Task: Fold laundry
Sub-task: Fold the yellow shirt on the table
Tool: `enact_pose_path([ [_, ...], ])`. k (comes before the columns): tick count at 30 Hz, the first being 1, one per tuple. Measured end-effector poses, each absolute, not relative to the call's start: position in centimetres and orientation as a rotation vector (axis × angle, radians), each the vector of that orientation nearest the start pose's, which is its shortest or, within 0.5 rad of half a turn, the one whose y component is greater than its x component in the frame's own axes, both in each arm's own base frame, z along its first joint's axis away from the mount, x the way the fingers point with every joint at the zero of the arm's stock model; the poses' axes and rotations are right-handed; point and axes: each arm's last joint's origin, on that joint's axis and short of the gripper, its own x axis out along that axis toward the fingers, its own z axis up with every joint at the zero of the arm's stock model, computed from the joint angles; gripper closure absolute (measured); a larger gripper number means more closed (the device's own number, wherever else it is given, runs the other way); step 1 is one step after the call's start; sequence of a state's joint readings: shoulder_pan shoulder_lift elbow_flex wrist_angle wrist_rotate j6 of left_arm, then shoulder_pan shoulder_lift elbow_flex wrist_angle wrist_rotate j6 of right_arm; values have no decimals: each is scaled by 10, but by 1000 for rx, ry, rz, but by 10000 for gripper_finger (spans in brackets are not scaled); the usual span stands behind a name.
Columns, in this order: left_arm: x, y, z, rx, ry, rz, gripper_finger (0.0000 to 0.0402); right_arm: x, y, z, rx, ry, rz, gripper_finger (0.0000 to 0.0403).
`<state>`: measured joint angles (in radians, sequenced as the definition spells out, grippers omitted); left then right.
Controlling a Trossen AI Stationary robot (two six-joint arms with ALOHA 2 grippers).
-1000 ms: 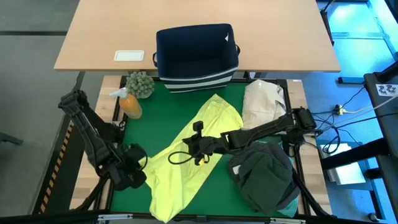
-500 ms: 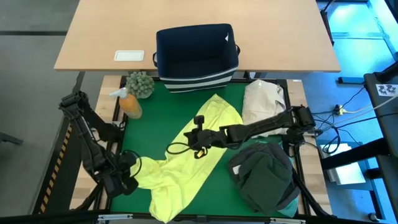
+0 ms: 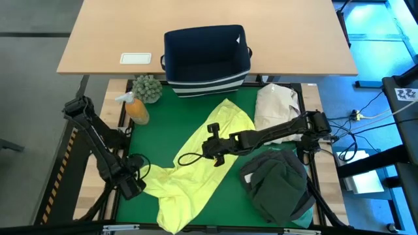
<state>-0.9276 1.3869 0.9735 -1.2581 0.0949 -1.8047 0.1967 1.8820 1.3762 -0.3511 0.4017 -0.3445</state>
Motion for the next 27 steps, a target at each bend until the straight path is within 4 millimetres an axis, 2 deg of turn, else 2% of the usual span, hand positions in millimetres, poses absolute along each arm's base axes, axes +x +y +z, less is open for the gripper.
enact_pose_path([
  [8, 122, -164, 217, -530, 1573, 743, 354, 397, 68, 214, -601, 895, -27, 403],
  [13, 125, -157, 229, -471, 1577, 760, 318, 397, 69, 214, -605, 894, -3, 403],
  [17, 126, -151, 240, -399, 1565, 772, 301, 394, 78, 218, -622, 881, 31, 403],
  [21, 130, -150, 249, -397, 1542, 775, 297, 386, 92, 230, -640, 851, 62, 403],
  [27, 152, -175, 247, -451, 1279, 475, 301, 373, 118, 231, -582, 858, 221, 403],
])
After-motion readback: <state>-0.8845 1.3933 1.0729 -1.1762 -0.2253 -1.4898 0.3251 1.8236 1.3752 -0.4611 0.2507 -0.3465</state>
